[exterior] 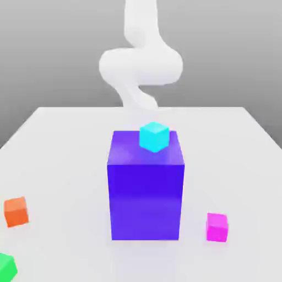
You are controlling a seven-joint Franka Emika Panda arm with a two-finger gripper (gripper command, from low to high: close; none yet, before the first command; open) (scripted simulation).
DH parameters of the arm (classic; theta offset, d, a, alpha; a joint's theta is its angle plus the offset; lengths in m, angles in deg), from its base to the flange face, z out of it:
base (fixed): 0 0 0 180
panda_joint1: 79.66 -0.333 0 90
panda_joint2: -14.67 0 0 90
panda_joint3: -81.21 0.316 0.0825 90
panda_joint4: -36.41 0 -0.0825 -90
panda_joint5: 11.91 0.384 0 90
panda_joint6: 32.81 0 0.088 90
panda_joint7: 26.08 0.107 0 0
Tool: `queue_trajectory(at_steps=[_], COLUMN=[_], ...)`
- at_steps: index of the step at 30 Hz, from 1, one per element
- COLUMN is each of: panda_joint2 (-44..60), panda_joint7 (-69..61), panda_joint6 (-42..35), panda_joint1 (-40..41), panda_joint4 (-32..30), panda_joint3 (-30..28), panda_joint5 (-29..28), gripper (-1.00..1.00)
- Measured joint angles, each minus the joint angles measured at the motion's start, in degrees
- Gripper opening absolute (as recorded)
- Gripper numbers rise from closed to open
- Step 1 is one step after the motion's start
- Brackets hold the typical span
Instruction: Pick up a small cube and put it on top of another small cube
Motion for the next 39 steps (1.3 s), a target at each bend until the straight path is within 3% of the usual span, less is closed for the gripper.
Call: queue_trajectory(at_steps=[9,18,23,28,36,37,39], panda_joint2=[16.69,32.82,41.03,48.32,60.23,61.04,61.04], panda_joint7=[-21.66,-40.98,-47.9,-49.52,-51.3,-51.45,-51.45], panda_joint6=[8.54,17.03,22.32,27.81,37.38,38.0,37.99], panda_joint1=[-13.84,-22.57,-26.19,-28.42,-26.66,-26.32,-26.32], panda_joint4=[-6.85,-13.58,-17.54,-20.76,-18.9,-18.77,-18.77], panda_joint3=[-4.76,-3.75,-2.09,-2.76,-0.41,-0.03,-0.02], panda_joint5=[7.42,12.05,9.3,0.92,2.25,2.46,2.45], gripper=[0.0,0.0,0.0,0.0,0.0,-1.0,-1.0])
